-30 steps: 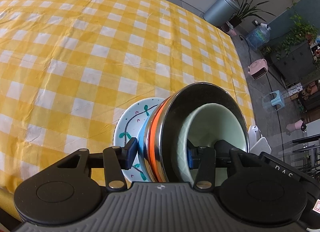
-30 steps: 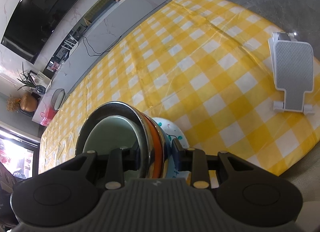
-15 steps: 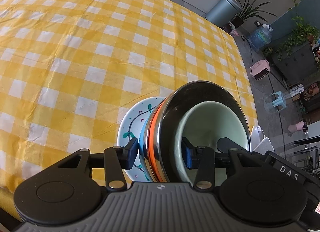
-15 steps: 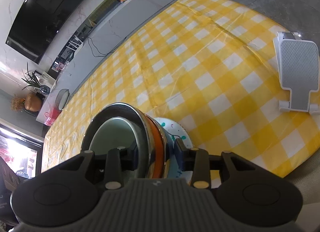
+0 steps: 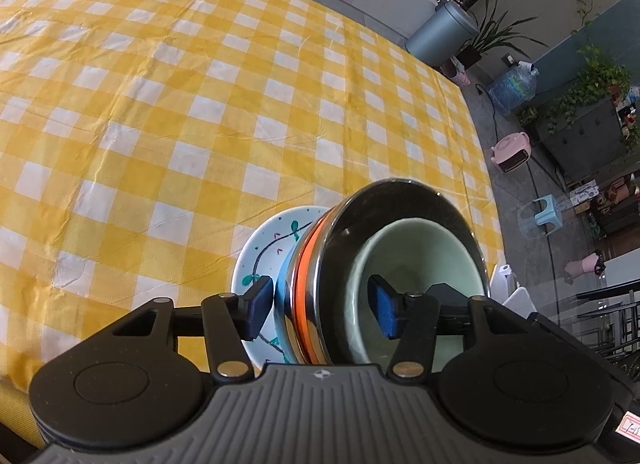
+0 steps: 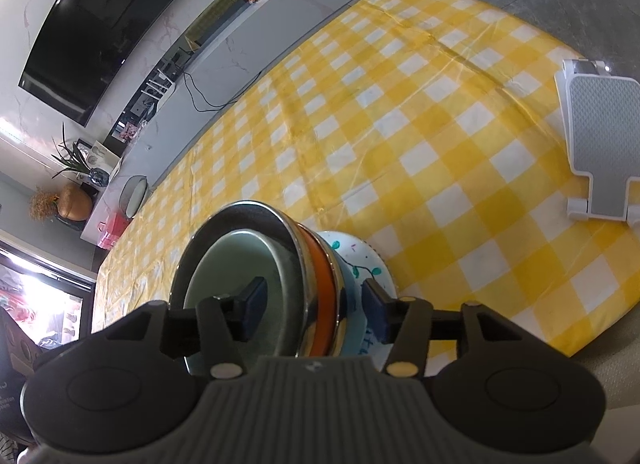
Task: Organize plates and bowls
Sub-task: 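Lower the bowl stack onto the sticker plate and open both tools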
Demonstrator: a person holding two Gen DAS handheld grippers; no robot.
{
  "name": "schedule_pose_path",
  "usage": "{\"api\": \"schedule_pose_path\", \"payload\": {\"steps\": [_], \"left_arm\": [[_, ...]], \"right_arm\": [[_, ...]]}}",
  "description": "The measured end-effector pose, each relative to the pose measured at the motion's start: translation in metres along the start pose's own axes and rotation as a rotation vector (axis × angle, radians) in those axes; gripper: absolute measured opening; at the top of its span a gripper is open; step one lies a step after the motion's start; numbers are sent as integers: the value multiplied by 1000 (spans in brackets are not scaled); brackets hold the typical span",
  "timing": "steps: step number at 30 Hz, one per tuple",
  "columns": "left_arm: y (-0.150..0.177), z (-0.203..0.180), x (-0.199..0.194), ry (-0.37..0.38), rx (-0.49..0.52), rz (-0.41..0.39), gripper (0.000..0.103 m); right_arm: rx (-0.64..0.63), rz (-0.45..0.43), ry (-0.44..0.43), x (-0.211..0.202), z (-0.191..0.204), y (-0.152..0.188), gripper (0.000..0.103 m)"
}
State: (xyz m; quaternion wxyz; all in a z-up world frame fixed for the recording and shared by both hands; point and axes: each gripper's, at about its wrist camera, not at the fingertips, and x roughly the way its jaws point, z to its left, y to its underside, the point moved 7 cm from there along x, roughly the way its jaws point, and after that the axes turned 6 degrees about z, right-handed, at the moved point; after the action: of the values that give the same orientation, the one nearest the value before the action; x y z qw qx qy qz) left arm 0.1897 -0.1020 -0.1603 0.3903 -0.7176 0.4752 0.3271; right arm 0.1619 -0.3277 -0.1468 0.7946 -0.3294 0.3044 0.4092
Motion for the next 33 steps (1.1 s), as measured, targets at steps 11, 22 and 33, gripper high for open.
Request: {"api": "schedule_pose_path", "payload": {"steps": [11,22,33], "left_arm": [[-1,1,-4,-3,11,-9,45],[-6,2,-6,-10,7,-17,45],[-4,3,-4,20,1,10,45]], "right_arm": [[23,-27,-1,-1,-5,-2,36],[15,-37,3,4,1,-8,34],[37,-37,21,1,-6,-6,37]]}}
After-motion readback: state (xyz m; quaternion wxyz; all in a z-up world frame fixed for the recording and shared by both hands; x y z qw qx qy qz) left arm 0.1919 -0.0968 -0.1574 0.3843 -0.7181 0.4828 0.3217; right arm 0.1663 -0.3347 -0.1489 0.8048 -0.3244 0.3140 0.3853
